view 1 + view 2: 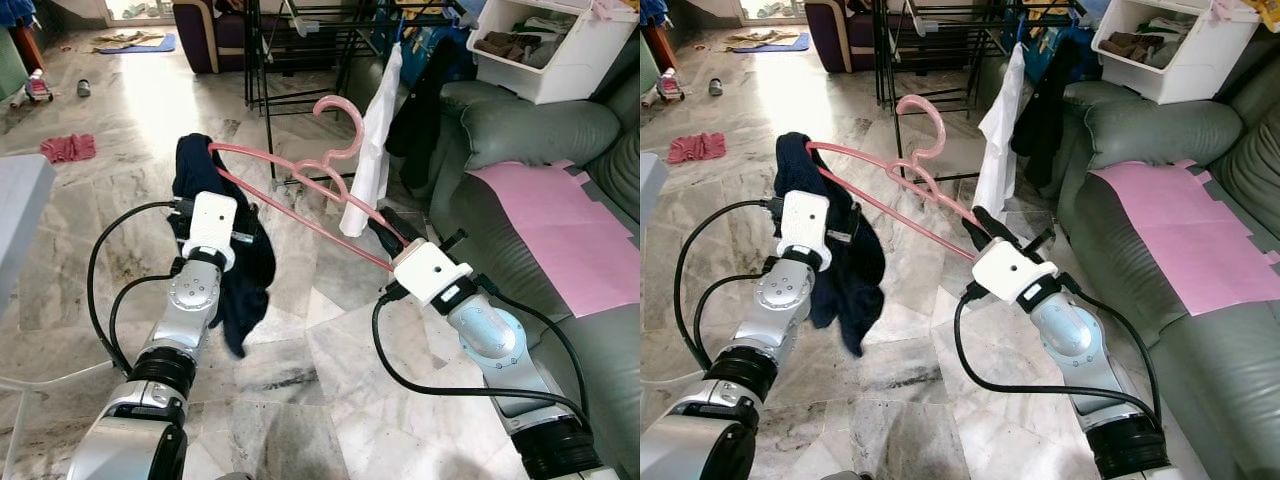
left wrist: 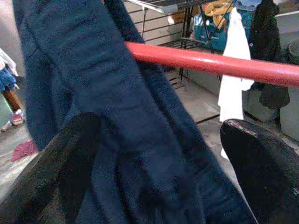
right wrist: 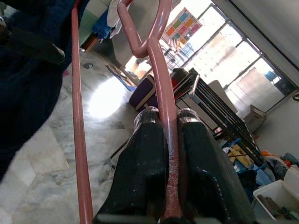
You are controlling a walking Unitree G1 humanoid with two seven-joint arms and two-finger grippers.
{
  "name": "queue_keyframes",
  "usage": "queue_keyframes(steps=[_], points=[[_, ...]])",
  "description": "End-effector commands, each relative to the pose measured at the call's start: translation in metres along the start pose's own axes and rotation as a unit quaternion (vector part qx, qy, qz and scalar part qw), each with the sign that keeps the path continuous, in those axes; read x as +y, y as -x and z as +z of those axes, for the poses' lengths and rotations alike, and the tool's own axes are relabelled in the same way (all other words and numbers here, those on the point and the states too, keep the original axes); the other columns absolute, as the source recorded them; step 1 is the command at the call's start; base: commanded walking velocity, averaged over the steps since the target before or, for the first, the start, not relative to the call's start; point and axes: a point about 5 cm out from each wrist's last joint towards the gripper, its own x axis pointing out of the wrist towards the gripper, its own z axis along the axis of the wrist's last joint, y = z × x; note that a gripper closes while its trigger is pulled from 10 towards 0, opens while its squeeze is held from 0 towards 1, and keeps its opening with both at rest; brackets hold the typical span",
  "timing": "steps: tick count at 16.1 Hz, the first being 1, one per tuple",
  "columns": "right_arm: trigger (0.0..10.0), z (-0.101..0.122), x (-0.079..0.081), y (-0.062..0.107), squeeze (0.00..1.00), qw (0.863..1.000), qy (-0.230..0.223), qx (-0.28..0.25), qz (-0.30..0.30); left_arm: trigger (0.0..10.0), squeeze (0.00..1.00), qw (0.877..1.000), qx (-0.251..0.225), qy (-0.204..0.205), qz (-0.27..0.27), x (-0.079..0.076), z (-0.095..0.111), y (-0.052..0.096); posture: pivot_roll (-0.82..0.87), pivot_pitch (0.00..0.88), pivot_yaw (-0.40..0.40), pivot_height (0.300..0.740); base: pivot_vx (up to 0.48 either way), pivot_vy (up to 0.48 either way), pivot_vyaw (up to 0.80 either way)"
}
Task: Hang hanger
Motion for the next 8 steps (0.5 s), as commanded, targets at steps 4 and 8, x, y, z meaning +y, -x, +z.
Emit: queue_keyframes(steps=[4, 8], points=[[10.0, 0.0173, -0.0069, -0.0055, 0.0, 0.999, 0.005, -0.04, -0.011, 0.0, 0.0, 1.0, 0.017, -0.008, 0.009, 0.0041, -0.0044, -0.0011, -0.01, 0.04, -0.049, 0.74, 0.0, 0.0, 0.0], [10.0, 0.0185, -0.004, -0.0045, 0.0, 0.999, 0.002, -0.043, -0.008, 2.4, 0.0, 1.0, 0.023, 0.0, 0.014, -0.0009, -0.0033, -0.0033, -0.01, 0.041, -0.047, 0.74, 0.0, 0.0, 0.0]])
